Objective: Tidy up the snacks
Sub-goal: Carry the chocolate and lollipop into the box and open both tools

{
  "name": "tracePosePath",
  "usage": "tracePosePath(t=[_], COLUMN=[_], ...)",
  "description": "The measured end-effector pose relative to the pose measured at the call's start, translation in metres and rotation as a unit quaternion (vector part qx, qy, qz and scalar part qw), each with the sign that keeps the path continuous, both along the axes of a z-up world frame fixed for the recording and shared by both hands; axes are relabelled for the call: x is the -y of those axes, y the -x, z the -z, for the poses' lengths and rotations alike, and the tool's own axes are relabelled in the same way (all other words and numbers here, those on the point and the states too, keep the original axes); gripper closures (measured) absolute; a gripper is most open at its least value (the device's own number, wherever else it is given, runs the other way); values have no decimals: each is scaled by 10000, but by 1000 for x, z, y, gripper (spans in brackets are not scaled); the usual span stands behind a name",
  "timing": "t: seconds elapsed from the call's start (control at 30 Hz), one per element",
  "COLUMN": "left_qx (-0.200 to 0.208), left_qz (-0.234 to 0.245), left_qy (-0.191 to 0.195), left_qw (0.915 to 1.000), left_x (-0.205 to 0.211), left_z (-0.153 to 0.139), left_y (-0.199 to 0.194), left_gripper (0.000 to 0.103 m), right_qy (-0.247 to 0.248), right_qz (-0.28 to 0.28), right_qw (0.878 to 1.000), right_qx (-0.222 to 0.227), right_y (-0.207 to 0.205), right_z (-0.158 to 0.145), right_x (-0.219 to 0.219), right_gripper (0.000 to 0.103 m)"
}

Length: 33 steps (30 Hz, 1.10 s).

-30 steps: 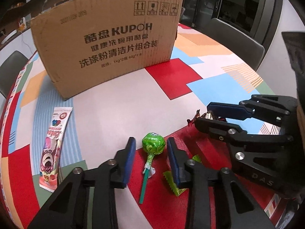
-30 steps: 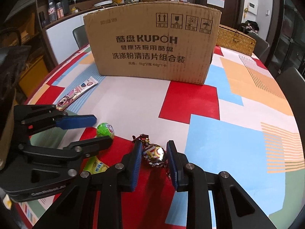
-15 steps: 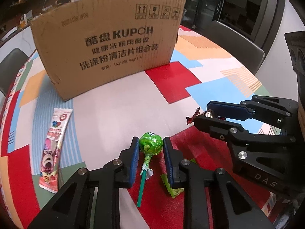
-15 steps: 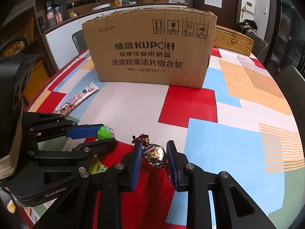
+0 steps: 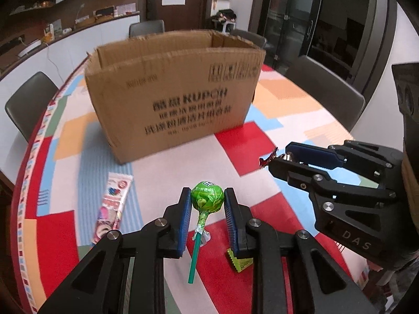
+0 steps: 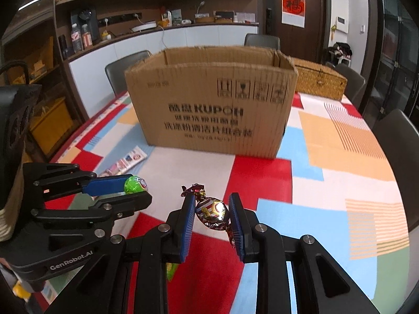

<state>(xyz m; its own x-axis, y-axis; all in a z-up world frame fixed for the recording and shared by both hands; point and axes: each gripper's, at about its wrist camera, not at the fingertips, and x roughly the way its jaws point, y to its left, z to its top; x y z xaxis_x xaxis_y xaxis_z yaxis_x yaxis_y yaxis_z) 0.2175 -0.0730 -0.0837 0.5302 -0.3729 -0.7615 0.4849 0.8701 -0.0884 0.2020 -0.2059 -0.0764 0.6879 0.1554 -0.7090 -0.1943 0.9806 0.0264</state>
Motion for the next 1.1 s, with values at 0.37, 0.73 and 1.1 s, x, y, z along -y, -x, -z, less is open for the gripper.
tracePosePath(t=[0.37,0.73,1.1], left_qx=[588,1120,1298], left_qz=[-81,-221,-401], left_qy=[111,146,108], left_qw=[9982,9934,9907], left_x=[-8,-10,-9], left_z=[-56,-110,-142], left_y=[-1,-22,-79], left_gripper=[77,77,77], right_qy=[-116,-142,-155], right_qz=[17,24,-28], right_qw=[9991,9959,9941], right_qx=[418,890,1073], right_y=[-7,-28,-75], right_z=[-44,-94,-132], right_x=[2,2,0], right_gripper=[75,75,75])
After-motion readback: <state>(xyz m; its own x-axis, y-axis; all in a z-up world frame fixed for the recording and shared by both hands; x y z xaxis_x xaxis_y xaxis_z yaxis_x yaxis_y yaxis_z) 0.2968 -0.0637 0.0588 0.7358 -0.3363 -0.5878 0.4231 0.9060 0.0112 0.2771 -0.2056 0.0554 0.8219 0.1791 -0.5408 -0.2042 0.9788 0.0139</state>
